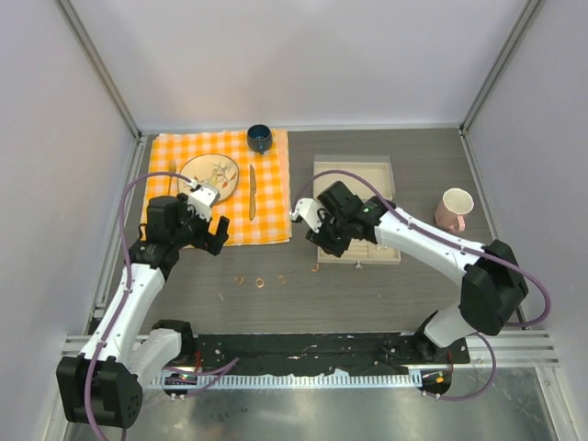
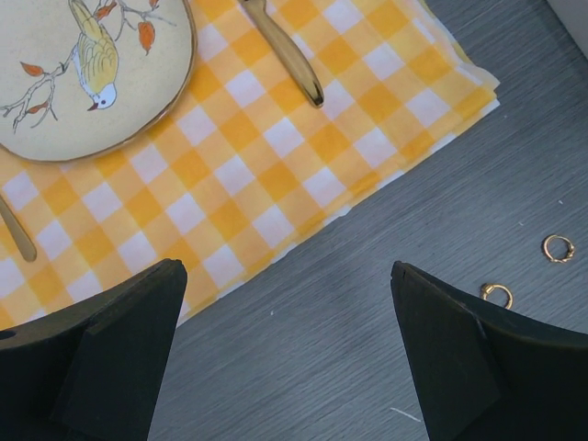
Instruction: Organize the mixed jewelry
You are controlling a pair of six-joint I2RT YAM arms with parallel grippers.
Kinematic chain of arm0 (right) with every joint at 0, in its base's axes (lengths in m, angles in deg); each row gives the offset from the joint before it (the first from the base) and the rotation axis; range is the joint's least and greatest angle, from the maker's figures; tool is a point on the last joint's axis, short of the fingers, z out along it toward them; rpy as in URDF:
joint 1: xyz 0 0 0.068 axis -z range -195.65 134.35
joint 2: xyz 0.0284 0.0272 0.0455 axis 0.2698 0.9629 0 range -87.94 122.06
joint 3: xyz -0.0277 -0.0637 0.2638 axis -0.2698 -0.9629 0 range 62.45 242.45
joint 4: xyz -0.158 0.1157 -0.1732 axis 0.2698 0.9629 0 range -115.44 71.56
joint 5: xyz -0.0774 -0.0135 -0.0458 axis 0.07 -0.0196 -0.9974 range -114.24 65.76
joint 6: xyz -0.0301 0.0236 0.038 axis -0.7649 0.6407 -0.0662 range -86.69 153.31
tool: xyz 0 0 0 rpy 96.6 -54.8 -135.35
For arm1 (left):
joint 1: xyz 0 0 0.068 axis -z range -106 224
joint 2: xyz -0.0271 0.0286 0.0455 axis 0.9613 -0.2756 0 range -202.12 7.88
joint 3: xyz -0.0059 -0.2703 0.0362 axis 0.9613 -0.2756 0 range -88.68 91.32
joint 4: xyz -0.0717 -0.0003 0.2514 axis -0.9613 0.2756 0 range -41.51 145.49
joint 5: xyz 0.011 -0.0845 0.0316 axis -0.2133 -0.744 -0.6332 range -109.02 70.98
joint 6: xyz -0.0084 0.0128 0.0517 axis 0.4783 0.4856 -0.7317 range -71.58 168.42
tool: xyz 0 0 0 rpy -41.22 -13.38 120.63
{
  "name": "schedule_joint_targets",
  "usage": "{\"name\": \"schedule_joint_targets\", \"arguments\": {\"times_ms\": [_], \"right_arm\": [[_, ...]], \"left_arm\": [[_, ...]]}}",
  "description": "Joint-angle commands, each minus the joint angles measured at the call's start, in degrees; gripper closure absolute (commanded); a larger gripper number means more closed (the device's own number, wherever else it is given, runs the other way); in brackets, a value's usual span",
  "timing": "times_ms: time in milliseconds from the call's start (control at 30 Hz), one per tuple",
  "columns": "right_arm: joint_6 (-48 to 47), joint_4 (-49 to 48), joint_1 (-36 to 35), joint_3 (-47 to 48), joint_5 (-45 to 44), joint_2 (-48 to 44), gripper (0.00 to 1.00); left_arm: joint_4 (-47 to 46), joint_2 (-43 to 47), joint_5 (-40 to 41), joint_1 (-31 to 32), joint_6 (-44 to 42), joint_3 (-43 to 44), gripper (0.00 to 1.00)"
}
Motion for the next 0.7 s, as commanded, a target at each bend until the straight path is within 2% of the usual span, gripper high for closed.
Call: {"name": "schedule_joint_targets", "arguments": {"times_ms": [0, 300, 667], "right_arm": [[3.89, -3.88, -2.08, 0.3, 2.46, 2.52, 0.62], [5.48, -8.54, -5.59, 0.55, 2.81, 6.65, 0.61], [6.8, -11.18, -10.08, 2.84, 0.53, 10.78, 0.63]], "left_arm": [[-3.8, -0.49, 3.44, 0.24, 0.0, -1.31, 0.0], [-1.43, -1.63, -1.21, 0.24, -3.34, -2.89, 0.0], [-4.24, -1.63, 2.13, 0.15, -4.84, -5.53, 0.0]]}}
